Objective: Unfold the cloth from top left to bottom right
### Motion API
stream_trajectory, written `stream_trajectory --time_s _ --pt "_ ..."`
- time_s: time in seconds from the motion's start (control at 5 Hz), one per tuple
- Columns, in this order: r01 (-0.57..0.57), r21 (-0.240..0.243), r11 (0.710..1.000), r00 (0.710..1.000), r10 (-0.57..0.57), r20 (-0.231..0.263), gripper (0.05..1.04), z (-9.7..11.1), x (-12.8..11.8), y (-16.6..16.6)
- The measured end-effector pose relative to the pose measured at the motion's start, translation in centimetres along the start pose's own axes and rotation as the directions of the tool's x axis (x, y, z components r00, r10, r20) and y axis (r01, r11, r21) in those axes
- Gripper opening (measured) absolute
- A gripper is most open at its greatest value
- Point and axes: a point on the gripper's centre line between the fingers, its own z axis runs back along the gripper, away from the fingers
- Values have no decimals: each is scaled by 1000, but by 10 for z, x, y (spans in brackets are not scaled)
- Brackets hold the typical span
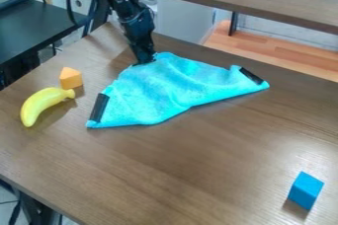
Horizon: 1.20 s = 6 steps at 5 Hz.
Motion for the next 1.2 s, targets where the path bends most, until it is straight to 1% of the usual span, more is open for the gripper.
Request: stream_trajectory --time_s 0.2,0.4,0.6,0.8,1.0,1.2 --pt "0 -4 1000 1000 -1 -7 395 0 -1 -1" --pt "-7 -27 1000 999 7 -31 671 -8 -6 -3" --pt "-7 -20 1000 999 6 -33 948 -4 -3 0" --pt "-17 -25 1000 999 15 -51 958 -13 -8 -1" --pt "-16 -24 1000 998 14 -53 683 -12 -6 -3" --pt "-18 -40 999 998 15 -56 382 -12 -5 -7"
